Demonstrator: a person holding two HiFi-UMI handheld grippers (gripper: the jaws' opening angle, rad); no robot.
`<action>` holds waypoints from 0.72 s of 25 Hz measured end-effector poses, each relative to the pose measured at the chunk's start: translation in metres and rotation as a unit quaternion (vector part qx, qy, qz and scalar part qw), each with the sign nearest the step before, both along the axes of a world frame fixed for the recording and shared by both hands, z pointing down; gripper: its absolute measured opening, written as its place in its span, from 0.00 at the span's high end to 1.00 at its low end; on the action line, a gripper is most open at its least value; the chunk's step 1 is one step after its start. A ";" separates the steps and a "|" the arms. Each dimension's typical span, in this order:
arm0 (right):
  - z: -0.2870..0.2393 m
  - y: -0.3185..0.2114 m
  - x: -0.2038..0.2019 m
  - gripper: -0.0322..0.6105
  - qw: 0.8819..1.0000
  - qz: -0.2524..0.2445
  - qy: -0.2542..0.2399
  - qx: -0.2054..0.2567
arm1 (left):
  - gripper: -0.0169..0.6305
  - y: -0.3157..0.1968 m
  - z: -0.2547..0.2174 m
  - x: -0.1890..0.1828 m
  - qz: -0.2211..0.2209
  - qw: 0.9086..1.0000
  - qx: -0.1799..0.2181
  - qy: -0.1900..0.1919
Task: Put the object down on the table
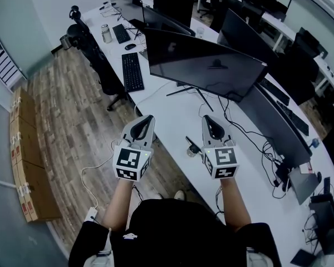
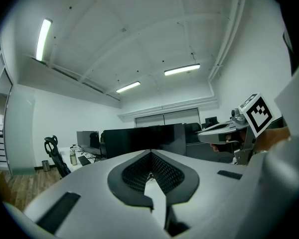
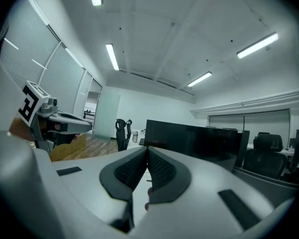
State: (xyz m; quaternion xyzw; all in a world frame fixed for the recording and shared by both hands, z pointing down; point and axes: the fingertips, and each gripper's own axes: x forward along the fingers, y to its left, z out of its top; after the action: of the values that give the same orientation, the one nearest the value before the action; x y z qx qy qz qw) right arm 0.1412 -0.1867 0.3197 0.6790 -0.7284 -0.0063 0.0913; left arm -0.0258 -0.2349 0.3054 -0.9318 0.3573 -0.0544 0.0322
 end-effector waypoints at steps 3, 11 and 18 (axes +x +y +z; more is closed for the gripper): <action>0.000 -0.001 -0.001 0.91 1.000 -0.001 0.003 0.001 | 0.95 0.001 -0.001 0.001 0.001 1.000 0.001 0.001; -0.001 -0.003 -0.001 0.91 1.000 0.002 0.022 0.000 | 0.95 0.001 0.000 0.001 0.002 1.000 0.003 0.003; -0.003 -0.003 -0.005 0.91 1.000 0.001 0.031 0.000 | 0.95 0.000 -0.002 0.001 0.003 1.000 0.004 0.003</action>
State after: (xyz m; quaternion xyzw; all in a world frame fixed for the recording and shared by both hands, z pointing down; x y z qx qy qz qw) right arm 0.1366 -0.1898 0.3169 0.6791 -0.7247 -0.0273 0.1137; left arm -0.0246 -0.2345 0.3029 -0.9328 0.3552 -0.0506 0.0348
